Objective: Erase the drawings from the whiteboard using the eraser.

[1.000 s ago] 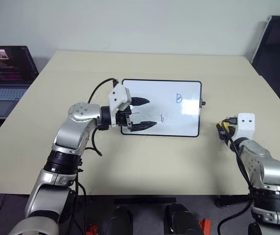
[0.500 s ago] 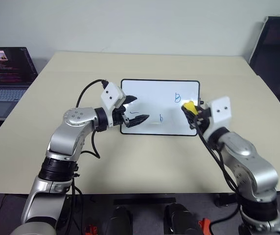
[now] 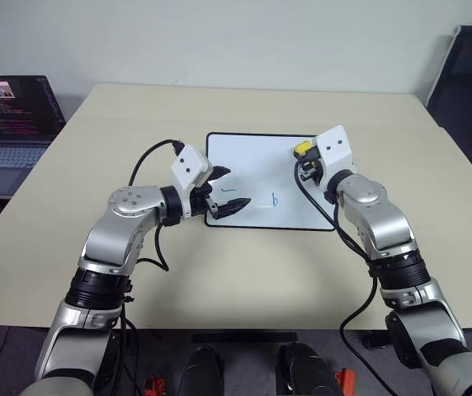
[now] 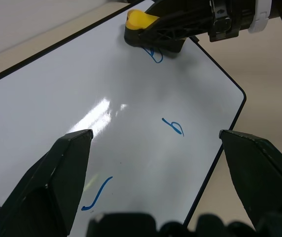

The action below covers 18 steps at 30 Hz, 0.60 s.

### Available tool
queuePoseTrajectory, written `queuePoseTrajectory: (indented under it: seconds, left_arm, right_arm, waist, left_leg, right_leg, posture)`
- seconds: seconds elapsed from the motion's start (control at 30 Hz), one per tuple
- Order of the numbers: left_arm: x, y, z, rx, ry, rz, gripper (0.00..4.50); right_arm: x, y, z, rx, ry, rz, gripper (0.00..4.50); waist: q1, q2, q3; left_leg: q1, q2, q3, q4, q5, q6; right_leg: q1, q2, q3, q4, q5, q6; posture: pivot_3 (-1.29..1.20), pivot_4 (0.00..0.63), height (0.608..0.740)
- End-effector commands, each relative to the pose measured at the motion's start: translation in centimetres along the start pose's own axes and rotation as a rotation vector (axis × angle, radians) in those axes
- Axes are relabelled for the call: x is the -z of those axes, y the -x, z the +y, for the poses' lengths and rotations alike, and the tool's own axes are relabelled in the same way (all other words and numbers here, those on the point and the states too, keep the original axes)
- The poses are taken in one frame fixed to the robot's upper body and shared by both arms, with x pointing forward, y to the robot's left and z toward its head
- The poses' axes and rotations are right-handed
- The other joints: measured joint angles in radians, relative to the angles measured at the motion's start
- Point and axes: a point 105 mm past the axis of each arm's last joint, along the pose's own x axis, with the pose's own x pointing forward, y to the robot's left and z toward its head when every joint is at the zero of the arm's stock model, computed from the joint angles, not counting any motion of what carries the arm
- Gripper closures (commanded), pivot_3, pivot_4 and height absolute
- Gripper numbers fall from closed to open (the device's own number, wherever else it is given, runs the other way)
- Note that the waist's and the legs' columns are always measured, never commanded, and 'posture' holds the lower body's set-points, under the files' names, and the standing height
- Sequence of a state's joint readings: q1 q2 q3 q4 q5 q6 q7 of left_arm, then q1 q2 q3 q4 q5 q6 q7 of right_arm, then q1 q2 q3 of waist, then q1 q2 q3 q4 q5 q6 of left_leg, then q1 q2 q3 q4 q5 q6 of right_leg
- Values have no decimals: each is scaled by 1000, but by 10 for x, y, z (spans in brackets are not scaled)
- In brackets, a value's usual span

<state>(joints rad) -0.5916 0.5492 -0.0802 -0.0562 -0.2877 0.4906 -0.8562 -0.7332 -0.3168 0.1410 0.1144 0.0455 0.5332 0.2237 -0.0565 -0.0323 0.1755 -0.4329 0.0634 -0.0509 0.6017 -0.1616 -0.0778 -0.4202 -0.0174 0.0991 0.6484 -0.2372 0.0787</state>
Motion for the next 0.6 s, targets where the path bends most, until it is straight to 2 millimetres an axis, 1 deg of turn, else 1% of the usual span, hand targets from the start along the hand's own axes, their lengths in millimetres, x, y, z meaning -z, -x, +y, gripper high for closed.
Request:
queuePoseTrajectory:
  seconds: [0.03,0.07,0.13,0.2,0.23,0.33,0.4,0.47,0.53,0.6]
  left_arm:
    - [-16,4,1,-9,-60,-46,0]
    - [-16,4,1,-9,-61,-47,0]
    - [-17,4,3,-10,-66,-49,0]
    - [-18,3,4,-11,-72,-52,0]
    - [-19,2,6,-14,-74,-53,0]
    - [-18,2,8,-19,-80,-53,0]
    - [-17,2,8,-17,-79,-51,0]
    - [-15,2,7,-14,-76,-49,0]
    - [-14,3,6,-10,-73,-47,0]
    - [-13,3,5,-7,-71,-46,0]
  right_arm:
    - [23,9,-1,-28,38,82,3422]
    - [29,12,5,-62,38,103,3423]
    - [41,20,18,-150,111,147,3423]
    - [45,23,24,-195,169,168,3423]
    - [43,22,24,-195,201,166,3423]
    - [36,18,21,-177,261,145,3423]
    - [22,10,7,-80,289,94,3424]
    - [9,4,0,-22,299,47,3424]
    - [0,-2,-1,-6,306,17,3425]
    - [-3,-7,0,-11,304,10,3425]
  waist:
    - [2,0,0]
    - [3,0,0]
    - [1,-1,0]
    - [-1,-1,0]
    - [-3,-1,0]
    - [-8,-1,0]
    - [-9,-1,0]
    - [-9,-1,0]
    - [-9,-1,0]
    - [-9,-1,0]
  left_leg:
    - [0,0,0,1,0,0]
    - [0,0,0,2,0,0]
    - [0,0,0,4,0,0]
    - [1,0,0,5,0,0]
    - [1,0,0,6,0,0]
    - [4,0,0,6,1,2]
    - [4,0,0,6,2,3]
    - [4,0,0,6,3,4]
    - [4,0,0,6,3,4]
    - [4,0,0,6,3,5]
  right_leg:
    - [0,0,0,0,0,0]
    - [1,0,0,0,-2,-3]
    - [2,0,0,0,-2,-5]
    - [2,0,1,0,-2,-5]
    - [3,0,1,1,-1,-5]
    - [4,0,1,1,0,-7]
    - [4,0,1,1,0,-7]
    - [4,0,1,1,0,-7]
    - [4,0,1,0,0,-7]
    - [4,0,1,1,0,-7]
  posture:
    - [0,150,740]
    - [0,150,740]
    - [0,150,740]
    - [0,150,740]
    - [0,150,740]
    - [0,150,740]
    - [0,150,740]
    - [0,150,740]
    - [0,150,740]
    - [0,150,740]
